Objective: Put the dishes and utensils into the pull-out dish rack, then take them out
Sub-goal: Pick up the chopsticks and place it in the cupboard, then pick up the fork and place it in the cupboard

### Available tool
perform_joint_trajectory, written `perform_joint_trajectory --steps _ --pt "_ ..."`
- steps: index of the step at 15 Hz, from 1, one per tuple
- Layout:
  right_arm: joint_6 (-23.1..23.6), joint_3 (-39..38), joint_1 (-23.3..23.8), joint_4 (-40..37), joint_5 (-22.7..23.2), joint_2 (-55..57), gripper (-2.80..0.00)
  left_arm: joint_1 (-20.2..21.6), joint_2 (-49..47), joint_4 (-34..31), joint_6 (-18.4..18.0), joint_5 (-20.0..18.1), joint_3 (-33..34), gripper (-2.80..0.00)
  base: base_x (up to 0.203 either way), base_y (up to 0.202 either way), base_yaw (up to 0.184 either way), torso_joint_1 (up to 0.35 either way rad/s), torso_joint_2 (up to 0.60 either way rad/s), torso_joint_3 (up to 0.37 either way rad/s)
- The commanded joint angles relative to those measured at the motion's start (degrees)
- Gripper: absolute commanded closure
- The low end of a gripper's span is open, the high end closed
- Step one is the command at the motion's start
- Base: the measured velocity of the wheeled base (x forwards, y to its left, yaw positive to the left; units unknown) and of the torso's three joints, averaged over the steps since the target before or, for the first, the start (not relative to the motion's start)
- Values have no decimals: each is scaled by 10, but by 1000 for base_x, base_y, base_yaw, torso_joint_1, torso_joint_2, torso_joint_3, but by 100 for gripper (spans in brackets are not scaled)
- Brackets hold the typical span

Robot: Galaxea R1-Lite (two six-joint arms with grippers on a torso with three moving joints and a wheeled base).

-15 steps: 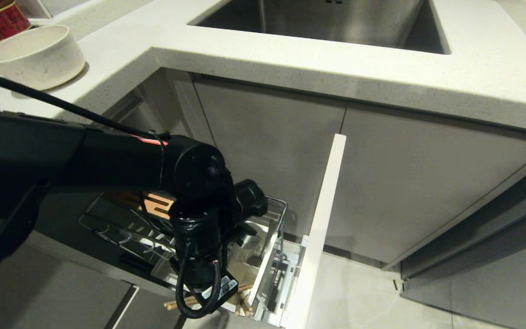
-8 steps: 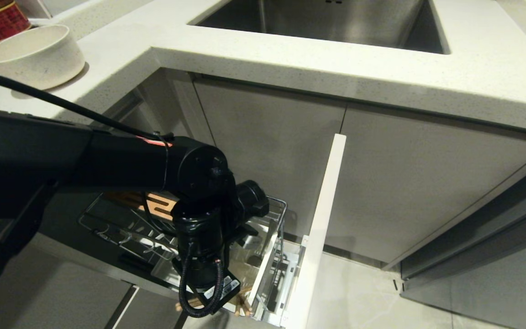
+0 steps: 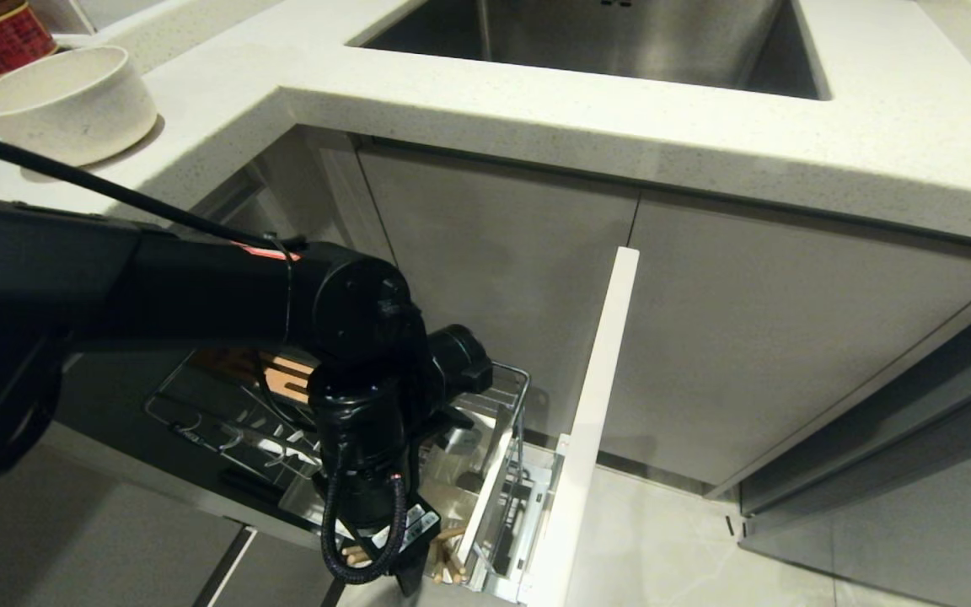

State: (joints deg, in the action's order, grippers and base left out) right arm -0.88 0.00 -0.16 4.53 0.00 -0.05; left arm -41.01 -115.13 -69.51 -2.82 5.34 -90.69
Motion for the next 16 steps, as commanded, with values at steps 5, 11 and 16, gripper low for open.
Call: perform_joint_trajectory --steps 5,11,16 --pt "0 -15 0 0 0 0 0 1 116 -1 40 17 -8 -280 0 0 0 0 0 0" --pt "0 -15 0 0 0 0 0 1 261 105 110 56 -15 0 0 0 0 0 0 0" --pt "0 -15 0 0 0 0 0 19 354 235 196 114 -38 0 0 0 0 0 0 0"
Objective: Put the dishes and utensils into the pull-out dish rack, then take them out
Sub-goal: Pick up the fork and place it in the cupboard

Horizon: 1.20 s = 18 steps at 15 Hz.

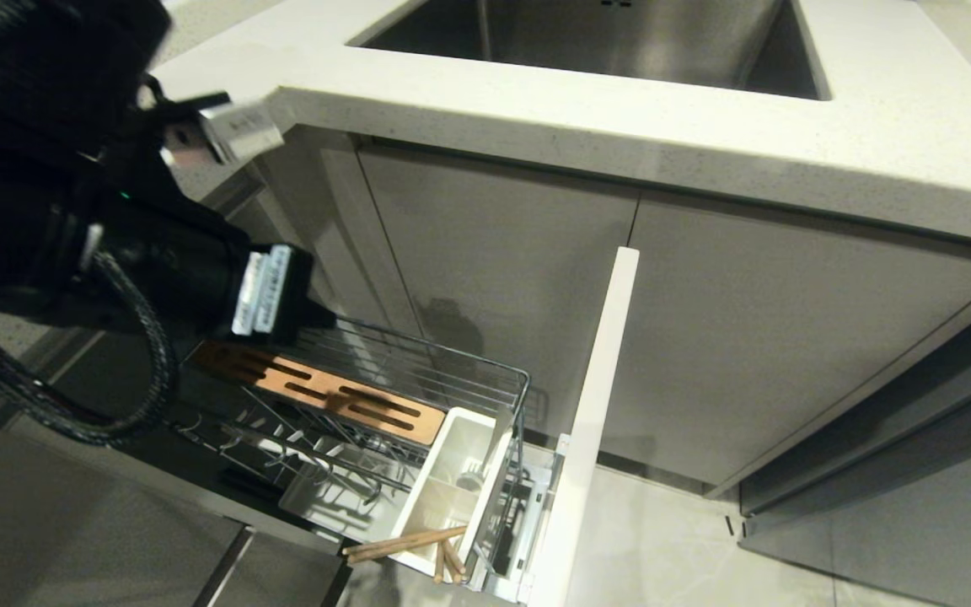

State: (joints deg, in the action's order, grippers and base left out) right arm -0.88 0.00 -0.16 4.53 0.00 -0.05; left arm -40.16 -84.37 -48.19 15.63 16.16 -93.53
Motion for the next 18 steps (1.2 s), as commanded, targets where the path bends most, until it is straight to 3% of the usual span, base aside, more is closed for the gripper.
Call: perform_joint_trajectory --steps 1,5,9,12,16,18 --pt "0 -15 0 0 0 0 0 26 69 43 21 8 -15 0 0 0 0 0 0 0" --pt "0 -15 0 0 0 0 0 135 139 145 33 9 -26 0 0 0 0 0 0 0" --pt "0 -15 0 0 0 0 0 296 166 186 5 10 -40 0 0 0 0 0 0 0" --pt "0 -15 0 0 0 0 0 444 189 150 -57 1 -60 0 0 0 0 0 0 0" --pt "0 -15 0 0 0 0 0 615 217 10 -130 -74 -108 0 0 0 0 0 0 0" --pt "-1 -15 0 0 0 0 0 695 219 -23 -160 -114 -115 0 0 0 0 0 0 0"
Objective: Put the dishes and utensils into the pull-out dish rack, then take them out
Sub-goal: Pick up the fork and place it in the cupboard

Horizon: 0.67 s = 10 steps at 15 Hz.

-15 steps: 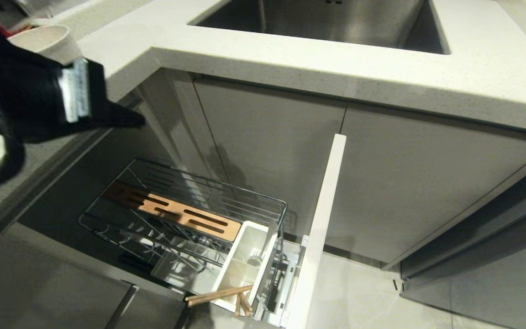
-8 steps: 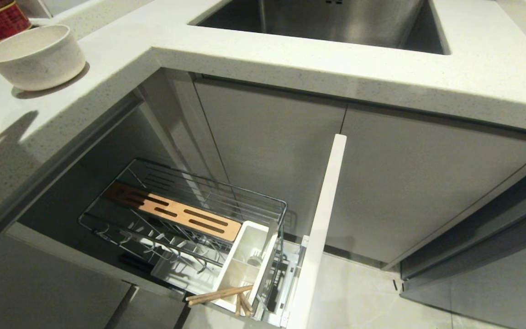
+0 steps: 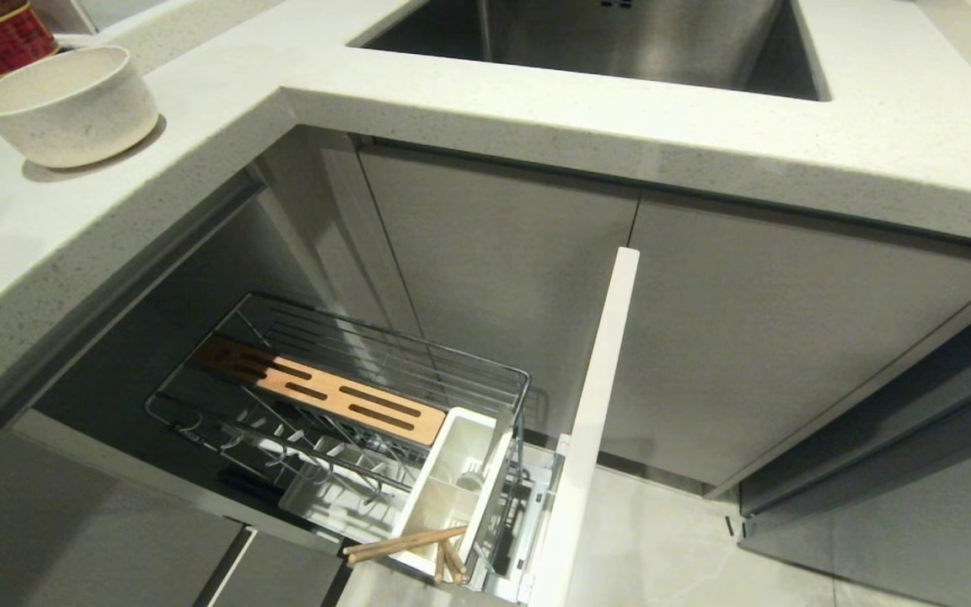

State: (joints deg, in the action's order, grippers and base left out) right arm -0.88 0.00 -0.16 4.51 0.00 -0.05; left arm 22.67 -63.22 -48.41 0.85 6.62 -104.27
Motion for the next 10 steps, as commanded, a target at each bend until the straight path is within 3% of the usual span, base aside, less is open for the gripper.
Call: perform_joint_trajectory --steps 1,3,5,8,10 --pt "0 -15 0 1 0 0 0 119 5 -26 -23 -36 -7 0 0 0 0 0 0 0" --pt "0 -15 0 1 0 0 0 243 -7 -33 -54 -103 -5 0 0 0 0 0 0 0" --pt "0 -15 0 1 0 0 0 340 -26 -37 -95 -201 -4 0 0 0 0 0 0 0" --pt "0 -15 0 1 0 0 0 370 -68 -40 -128 -264 -12 0 0 0 0 0 0 0" --pt "0 -15 0 1 0 0 0 415 -97 -72 -151 -348 -43 0 0 0 0 0 0 0"
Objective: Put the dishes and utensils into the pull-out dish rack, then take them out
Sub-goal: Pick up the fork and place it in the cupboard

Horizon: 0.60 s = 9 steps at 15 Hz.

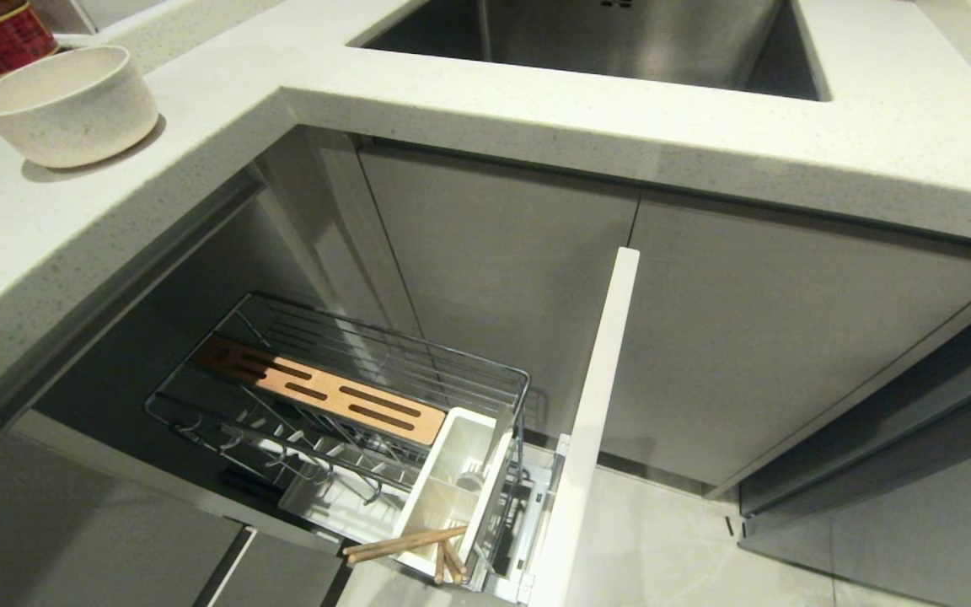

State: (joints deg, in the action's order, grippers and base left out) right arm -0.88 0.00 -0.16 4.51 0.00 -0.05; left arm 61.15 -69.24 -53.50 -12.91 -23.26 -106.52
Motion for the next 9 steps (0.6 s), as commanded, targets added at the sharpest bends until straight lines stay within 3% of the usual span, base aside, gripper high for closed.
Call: perform_joint_trajectory --steps 1,2,4,7,8,9 --pt "0 -15 0 1 0 0 0 46 -51 -53 -41 -83 -36 0 0 0 0 0 0 0" --pt "0 -15 0 1 0 0 0 53 -59 -67 -70 -102 -39 0 0 0 0 0 0 0" --pt "0 -15 0 1 0 0 0 58 -71 -71 -89 -117 -40 0 0 0 0 0 0 0" --pt "0 -15 0 1 0 0 0 79 -94 -82 -134 -118 -40 0 0 0 0 0 0 0" --pt "0 -15 0 1 0 0 0 82 -101 -81 -136 -117 -40 -186 0 0 0 0 0 0" --pt "0 -15 0 1 0 0 0 83 -107 -80 -136 -117 -41 -280 0 0 0 0 0 0"
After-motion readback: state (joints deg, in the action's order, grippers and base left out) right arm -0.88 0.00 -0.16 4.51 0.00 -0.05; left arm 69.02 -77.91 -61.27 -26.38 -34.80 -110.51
